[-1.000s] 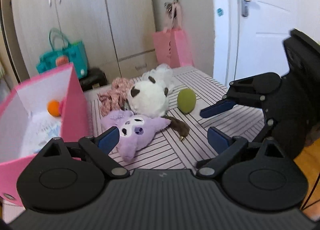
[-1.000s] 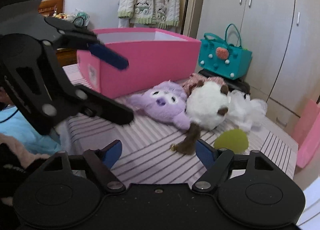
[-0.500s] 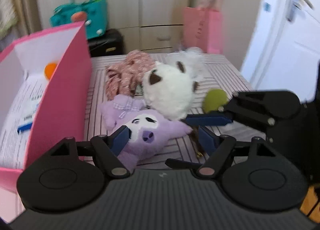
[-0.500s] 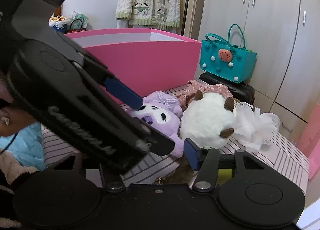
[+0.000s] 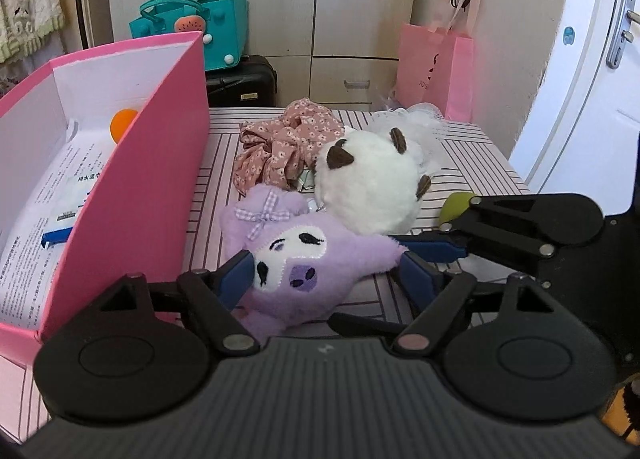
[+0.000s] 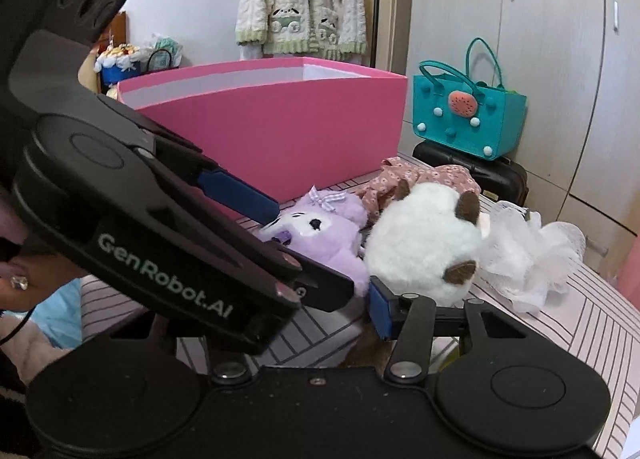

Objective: Organize soft objects
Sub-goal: 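Lower the left gripper onto the purple Kuromi doll and close on it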

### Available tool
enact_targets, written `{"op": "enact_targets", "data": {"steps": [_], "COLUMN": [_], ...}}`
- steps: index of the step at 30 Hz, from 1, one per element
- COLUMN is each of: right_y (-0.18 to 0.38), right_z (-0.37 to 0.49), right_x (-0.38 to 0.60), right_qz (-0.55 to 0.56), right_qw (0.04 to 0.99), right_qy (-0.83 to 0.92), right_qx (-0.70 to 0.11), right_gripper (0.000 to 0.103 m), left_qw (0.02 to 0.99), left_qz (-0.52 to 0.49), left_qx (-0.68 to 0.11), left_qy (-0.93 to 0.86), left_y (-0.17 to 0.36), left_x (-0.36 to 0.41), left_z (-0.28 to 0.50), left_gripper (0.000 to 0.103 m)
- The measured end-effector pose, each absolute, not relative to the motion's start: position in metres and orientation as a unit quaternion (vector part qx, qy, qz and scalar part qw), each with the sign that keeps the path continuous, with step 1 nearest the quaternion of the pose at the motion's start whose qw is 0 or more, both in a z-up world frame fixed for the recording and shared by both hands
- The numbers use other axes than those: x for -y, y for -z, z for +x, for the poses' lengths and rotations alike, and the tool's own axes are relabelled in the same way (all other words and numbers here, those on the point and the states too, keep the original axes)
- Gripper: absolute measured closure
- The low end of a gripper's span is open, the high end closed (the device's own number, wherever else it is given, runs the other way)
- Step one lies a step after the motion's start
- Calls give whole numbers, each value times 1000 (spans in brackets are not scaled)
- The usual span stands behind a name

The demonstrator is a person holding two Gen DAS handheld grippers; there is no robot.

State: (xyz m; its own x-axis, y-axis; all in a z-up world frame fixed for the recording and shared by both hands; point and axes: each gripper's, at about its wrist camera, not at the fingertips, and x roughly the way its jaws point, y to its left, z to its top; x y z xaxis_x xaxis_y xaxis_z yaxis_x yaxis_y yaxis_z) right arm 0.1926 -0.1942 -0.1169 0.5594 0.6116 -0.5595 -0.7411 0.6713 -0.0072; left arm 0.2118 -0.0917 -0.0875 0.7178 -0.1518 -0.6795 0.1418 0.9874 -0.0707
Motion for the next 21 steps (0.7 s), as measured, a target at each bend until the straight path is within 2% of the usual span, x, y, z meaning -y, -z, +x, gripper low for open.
{"op": "enact_targets", "data": {"steps": [4,10,18,21], "right_y": [117,117,117,118], "right_z": [191,199,196,189], "right_x": [189,182,183,185], "right_qz": [-128,-112,-81,-65], "right_qw": [876,875,881,886], "right_qy": [-389,-391,-373,-360], "right_qx": [-256,-261,-280,-285], "right_gripper": [46,43,55,57], "left_qw": [924,923,920,917], "left_qz": [-28,-45,-46,-48], "left_qx": [-368,-365,-372,-372], "left_qy": [96,111,116,136], "left_y": [86,86,85,85], "left_x": [85,79,78,75], "left_z": [210,209,210,204], "left_gripper": [22,31,32,33]}}
